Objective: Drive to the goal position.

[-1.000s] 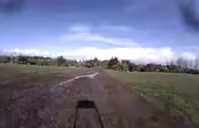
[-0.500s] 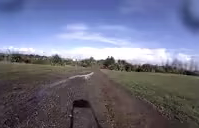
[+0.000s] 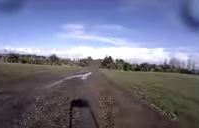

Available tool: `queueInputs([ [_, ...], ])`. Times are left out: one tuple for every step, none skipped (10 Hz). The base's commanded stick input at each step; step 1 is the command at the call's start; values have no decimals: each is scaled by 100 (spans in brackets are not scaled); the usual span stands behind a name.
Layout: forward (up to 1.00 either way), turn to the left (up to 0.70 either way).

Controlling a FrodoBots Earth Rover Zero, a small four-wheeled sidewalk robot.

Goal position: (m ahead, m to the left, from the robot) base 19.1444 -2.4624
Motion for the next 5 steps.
queueInputs([
  [70,35],
  [70,35],
  [70,35],
  [70,0],
  [70,0],
])
